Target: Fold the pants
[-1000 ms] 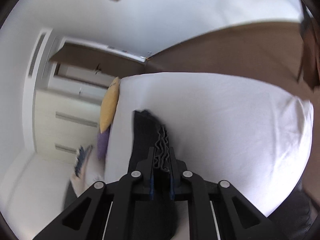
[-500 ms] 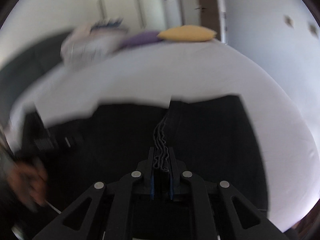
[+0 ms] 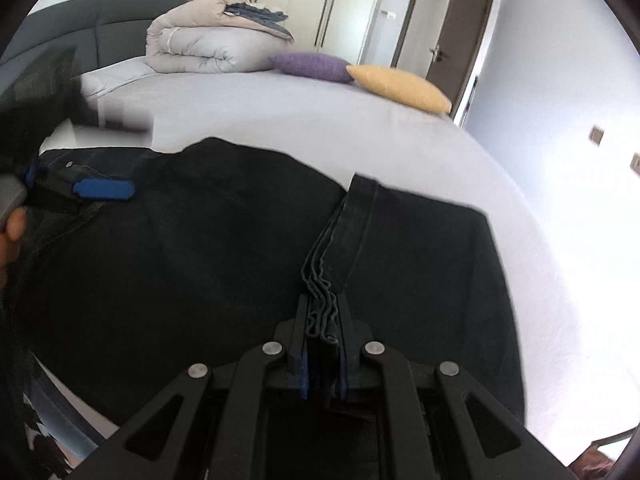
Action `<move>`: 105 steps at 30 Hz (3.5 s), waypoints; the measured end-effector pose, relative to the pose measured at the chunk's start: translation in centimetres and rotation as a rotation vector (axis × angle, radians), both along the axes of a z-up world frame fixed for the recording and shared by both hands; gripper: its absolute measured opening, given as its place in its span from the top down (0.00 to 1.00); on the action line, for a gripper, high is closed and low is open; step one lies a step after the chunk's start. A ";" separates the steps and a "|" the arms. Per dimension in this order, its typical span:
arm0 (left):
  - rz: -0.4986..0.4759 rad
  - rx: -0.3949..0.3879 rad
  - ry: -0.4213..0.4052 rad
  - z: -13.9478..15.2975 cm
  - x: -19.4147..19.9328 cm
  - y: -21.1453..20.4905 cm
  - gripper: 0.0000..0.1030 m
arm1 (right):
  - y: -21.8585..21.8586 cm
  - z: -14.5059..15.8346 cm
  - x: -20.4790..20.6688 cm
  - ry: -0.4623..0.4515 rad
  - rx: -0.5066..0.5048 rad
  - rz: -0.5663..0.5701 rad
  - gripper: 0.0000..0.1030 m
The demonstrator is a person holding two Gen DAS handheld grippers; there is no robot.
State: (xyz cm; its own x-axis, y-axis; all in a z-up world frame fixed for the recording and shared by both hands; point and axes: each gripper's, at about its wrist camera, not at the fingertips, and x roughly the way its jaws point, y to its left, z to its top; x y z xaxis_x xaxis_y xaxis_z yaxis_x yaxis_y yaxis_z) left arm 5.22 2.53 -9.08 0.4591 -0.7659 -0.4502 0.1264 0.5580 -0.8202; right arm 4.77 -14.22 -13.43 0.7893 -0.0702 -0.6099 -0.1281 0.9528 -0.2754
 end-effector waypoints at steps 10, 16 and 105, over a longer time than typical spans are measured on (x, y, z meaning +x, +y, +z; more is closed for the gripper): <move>-0.194 -0.065 0.130 -0.6 1.3 -7.0 0.00 | 1.7 3.1 -3.4 -0.061 -0.013 0.064 0.89; -0.210 -0.038 0.157 -0.6 2.3 -7.7 0.04 | 4.3 3.3 -5.0 -0.055 -0.029 0.148 0.89; -0.180 0.724 -0.148 0.0 -2.0 -8.3 0.87 | -14.4 -3.2 2.1 0.657 0.963 0.148 1.00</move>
